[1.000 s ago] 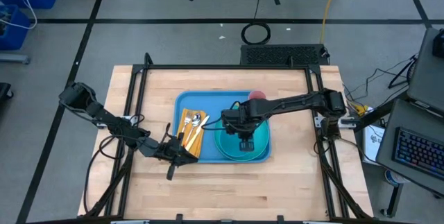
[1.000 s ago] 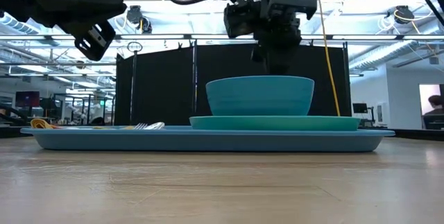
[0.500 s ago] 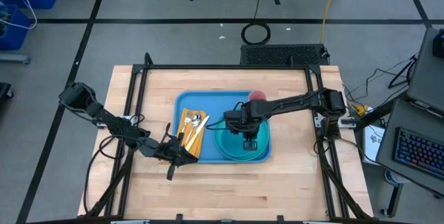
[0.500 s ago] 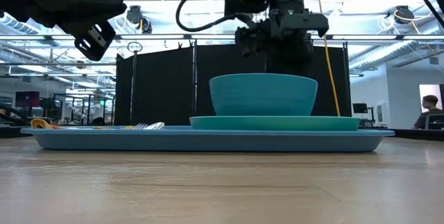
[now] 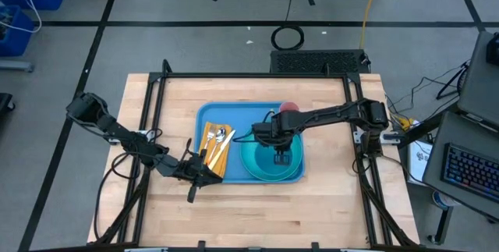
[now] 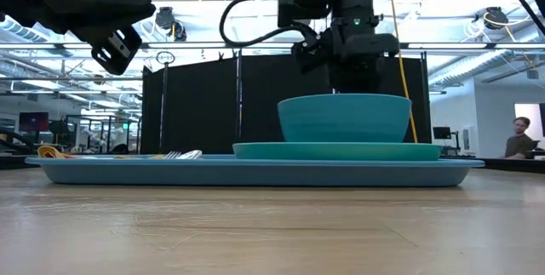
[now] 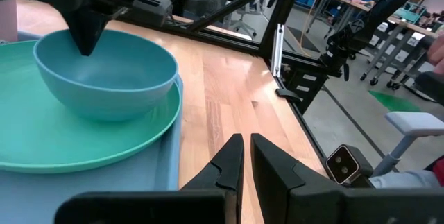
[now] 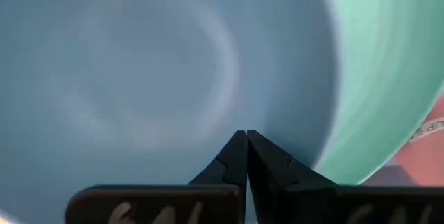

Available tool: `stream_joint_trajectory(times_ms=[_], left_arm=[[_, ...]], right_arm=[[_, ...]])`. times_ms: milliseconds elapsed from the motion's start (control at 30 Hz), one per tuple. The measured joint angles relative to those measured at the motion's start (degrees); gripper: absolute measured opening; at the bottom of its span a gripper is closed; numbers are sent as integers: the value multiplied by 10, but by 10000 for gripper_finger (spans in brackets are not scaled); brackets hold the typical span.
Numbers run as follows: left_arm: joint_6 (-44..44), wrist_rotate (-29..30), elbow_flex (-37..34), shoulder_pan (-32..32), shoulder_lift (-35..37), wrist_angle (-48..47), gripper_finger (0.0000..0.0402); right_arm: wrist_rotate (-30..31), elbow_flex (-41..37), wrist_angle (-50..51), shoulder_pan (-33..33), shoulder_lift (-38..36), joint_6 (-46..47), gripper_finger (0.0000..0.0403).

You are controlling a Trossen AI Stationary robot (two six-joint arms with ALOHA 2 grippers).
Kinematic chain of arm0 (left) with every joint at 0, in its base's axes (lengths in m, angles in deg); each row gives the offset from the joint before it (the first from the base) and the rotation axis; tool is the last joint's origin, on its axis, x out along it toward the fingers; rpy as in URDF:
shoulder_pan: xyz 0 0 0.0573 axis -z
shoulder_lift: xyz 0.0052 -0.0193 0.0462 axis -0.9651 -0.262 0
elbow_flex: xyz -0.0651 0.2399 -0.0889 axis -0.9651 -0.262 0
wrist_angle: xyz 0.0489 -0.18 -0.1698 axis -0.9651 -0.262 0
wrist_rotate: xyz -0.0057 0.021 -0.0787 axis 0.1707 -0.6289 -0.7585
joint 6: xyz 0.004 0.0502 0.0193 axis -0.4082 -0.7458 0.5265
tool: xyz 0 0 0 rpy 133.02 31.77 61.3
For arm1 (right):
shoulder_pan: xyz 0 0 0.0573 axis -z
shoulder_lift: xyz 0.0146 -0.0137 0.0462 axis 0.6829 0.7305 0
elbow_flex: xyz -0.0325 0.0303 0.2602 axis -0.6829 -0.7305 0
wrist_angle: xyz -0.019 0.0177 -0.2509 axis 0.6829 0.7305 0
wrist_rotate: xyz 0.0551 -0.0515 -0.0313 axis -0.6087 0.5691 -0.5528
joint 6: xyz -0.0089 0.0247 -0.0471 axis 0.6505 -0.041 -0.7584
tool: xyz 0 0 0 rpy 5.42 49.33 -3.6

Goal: Set up tray
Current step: Adjust the pink cup, blue plate, blue bowl, blue serving tray, and yellow knife

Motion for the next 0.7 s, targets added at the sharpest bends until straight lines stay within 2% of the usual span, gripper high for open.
stream_joint_trajectory(times_ms=[467, 700], left_arm=[[3, 0, 0, 0, 0, 0, 31], [3, 0, 0, 0, 0, 0, 31]], right_arm=[[85, 0, -8, 1, 0, 9, 0], [89, -1, -9, -9, -9, 3, 0]])
